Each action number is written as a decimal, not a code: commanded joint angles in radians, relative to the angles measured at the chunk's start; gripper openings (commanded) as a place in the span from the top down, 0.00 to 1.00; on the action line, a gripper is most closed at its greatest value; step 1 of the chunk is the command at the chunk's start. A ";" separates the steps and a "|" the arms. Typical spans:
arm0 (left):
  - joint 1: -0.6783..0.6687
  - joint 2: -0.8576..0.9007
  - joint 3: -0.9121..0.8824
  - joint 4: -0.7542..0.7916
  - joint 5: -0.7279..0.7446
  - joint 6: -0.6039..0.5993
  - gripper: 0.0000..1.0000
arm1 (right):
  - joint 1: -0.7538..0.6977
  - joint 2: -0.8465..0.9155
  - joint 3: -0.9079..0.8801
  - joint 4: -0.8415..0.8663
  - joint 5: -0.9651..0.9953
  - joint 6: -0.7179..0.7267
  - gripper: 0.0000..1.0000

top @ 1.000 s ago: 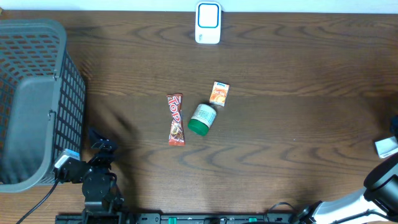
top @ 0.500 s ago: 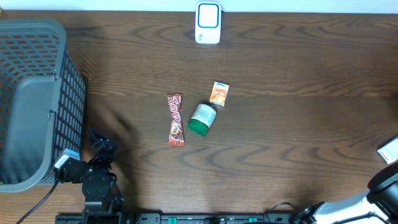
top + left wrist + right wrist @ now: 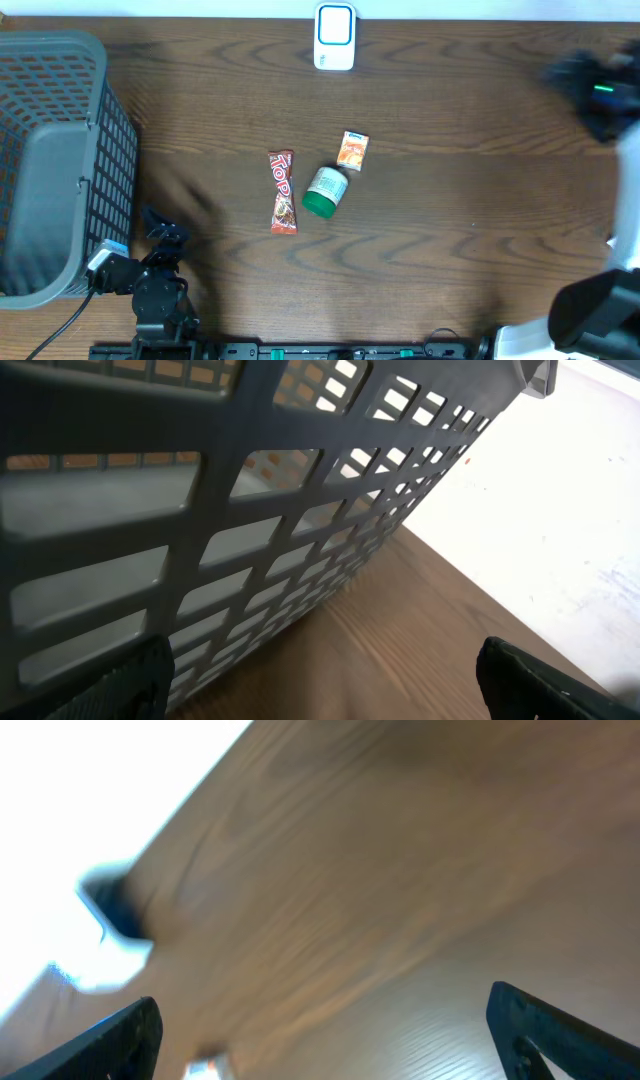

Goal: Scan the item barcode
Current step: 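Move the right gripper over the small orange box, then grasp the small orange box with the right gripper and lift it, then turn the orange box so its barcode faces the scanner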

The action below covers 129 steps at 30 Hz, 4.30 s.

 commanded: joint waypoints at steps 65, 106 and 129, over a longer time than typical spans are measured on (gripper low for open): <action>0.003 -0.006 -0.018 -0.022 -0.016 0.002 0.03 | 0.686 0.547 -0.037 0.211 0.069 -1.008 0.01; 0.003 -0.006 -0.018 -0.022 -0.016 0.002 0.03 | 0.639 -0.011 -0.017 -0.101 -0.365 -1.131 0.94; 0.003 -0.006 -0.018 -0.022 -0.016 0.002 0.03 | 0.455 0.084 -0.299 -0.066 -1.304 -2.115 0.99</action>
